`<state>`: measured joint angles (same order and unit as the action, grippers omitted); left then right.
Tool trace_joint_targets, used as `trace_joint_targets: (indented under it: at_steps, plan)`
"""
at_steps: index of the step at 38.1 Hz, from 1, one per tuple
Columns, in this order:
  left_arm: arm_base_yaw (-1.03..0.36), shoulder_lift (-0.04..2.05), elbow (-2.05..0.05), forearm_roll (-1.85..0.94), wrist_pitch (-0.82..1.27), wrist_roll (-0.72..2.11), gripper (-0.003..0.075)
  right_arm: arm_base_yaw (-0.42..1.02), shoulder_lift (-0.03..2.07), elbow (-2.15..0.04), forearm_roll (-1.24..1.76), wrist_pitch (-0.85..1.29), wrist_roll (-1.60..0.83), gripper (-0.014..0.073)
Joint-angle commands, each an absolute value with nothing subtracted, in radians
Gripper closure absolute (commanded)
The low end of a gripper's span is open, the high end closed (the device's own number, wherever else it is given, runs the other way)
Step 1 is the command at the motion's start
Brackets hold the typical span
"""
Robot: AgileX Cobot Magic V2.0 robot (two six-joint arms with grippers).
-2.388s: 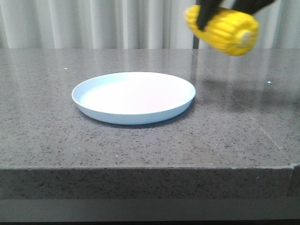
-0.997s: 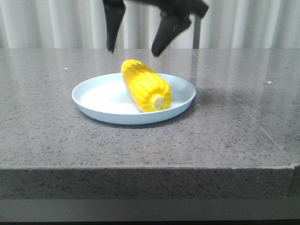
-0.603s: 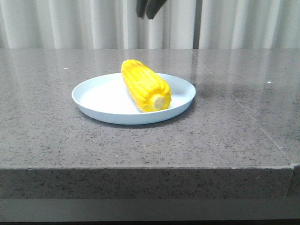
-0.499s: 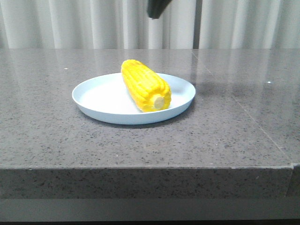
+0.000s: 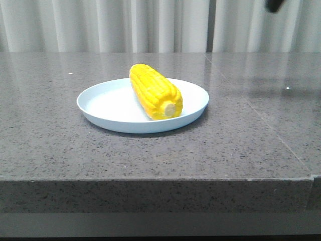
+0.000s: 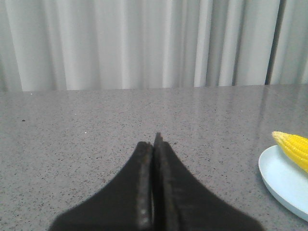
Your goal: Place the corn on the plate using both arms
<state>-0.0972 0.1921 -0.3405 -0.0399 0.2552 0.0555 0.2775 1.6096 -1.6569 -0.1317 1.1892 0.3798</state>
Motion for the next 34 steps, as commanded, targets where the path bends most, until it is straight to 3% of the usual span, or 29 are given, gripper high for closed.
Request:
trace_joint_targets:
  at_steps: [1,15,26,34]
  plan:
    - [-0.098,0.202,-0.37,-0.05,0.167,0.055,0.0741,0.203,1.5,-1.59,-0.161,1.15,0.357,0.0656]
    - [-0.098,0.202,-0.37,-0.05,0.167,0.055,0.0741,0.11,1.095,-1.094,-0.162,0.875,0.335,0.0662]
    - [-0.098,0.202,-0.37,-0.05,0.167,0.055,0.0741,0.11,0.614,-0.645,-0.202,0.544,0.33,0.0662]
    - [-0.098,0.202,-0.37,-0.05,0.167,0.055,0.0741,0.11,0.277,-0.449,-0.202,0.462,0.33,0.0662]
